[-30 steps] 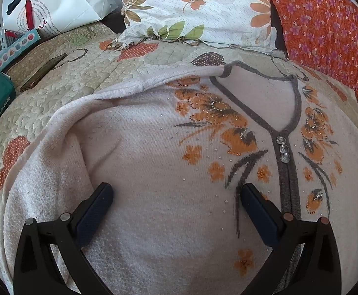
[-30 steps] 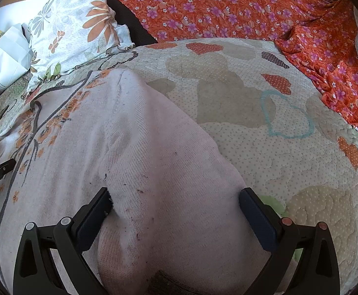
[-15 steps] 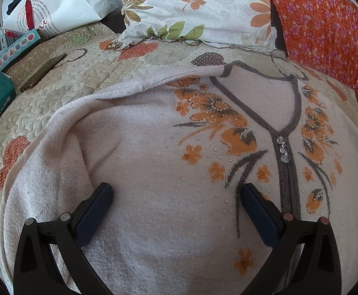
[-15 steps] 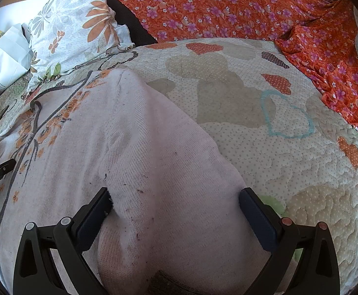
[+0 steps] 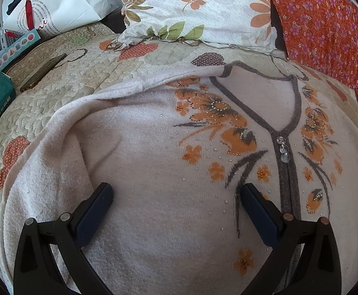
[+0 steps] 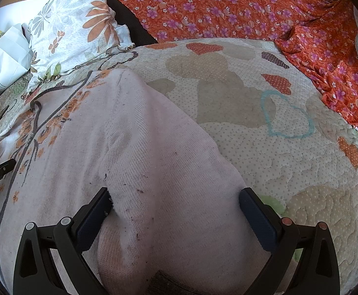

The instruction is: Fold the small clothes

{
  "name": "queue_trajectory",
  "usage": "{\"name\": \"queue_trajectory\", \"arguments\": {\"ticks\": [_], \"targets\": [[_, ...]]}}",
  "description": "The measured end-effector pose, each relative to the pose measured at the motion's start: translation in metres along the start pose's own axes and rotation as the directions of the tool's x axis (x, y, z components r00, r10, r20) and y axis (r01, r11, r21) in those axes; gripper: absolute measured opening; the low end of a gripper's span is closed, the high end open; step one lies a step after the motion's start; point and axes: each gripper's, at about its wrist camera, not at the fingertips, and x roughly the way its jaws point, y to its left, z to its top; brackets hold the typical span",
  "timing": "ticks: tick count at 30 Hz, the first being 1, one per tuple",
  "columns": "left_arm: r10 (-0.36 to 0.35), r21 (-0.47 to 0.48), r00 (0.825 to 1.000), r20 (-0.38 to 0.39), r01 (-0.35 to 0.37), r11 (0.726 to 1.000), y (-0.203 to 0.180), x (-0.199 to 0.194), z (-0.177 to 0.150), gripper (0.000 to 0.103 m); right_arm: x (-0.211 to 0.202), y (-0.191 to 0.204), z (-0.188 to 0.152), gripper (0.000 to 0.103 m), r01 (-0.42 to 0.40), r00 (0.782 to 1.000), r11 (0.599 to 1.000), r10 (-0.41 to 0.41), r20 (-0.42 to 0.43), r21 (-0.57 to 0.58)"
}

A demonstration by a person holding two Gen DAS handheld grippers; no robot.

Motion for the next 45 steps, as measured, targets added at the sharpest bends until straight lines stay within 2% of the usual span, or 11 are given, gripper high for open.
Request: {"name": "queue_trajectory", "arguments": {"ticks": [14,18,22,31,35,37,40,42,43,44,45], "targets": [[0.000,0.001,1.000,0.001,0.000,1.000,0.000,0.000,0.001,0.103,0.001,0.002,0.001,0.103,0.006,1.000,1.000,-0.006,-0.007,-0.003],[0.000,0.001,1.000,0.001,0.000,1.000,0.000,0.000,0.001,0.103,0.001,0.006,0.002,0.103,0.029,1.000,0.999,-0.028,0.010,-0.022],[0.000,0.001,1.000,0.002,0.000,1.000,0.000,0.000,0.001,0.103,0.001,0.002,0.002,0.103,0.004,1.000,1.000,-0.004,0.018,-0.003],[0.017,0.011,1.000,-0.022,-0.017,1.000,-0.003,0.001,0.004,0.103,0.001,0.008,0.002,0.103,0.014,0.999,1.000,-0.014,0.040,0.009],[0.010,0.031,0.998,-0.060,-0.009,0.999,-0.005,-0.002,0.004,0.103,0.002,0.004,0.005,0.103,0.028,1.000,0.998,-0.028,-0.013,0.053],[-0.005,0.034,0.997,-0.078,0.008,0.999,-0.003,-0.006,0.003,0.103,0.005,0.000,0.013,0.103,0.012,0.998,0.998,-0.008,-0.064,0.064],[-0.034,0.024,0.992,-0.120,0.037,0.999,0.004,-0.017,0.007,0.103,0.004,-0.009,0.013,0.103,-0.033,0.998,0.995,0.038,-0.052,0.093],[-0.054,-0.016,0.993,-0.102,0.053,0.998,0.018,-0.034,0.011,0.103,0.005,-0.002,0.017,0.103,0.013,0.992,0.999,-0.009,-0.128,0.029],[-0.048,-0.030,0.995,-0.087,0.045,0.999,0.026,-0.042,0.014,0.103,0.003,0.002,0.021,0.095,0.024,0.987,1.000,-0.023,-0.159,0.006],[-0.029,-0.040,0.998,-0.063,0.026,0.999,0.037,-0.051,0.017,0.103,-0.005,0.006,0.026,0.087,0.035,0.987,0.999,-0.035,-0.155,-0.005],[-0.012,-0.041,0.999,-0.051,0.009,0.999,0.046,-0.055,0.019,0.103,-0.024,0.014,0.035,0.074,0.044,0.993,0.999,-0.045,-0.107,-0.004]]}}
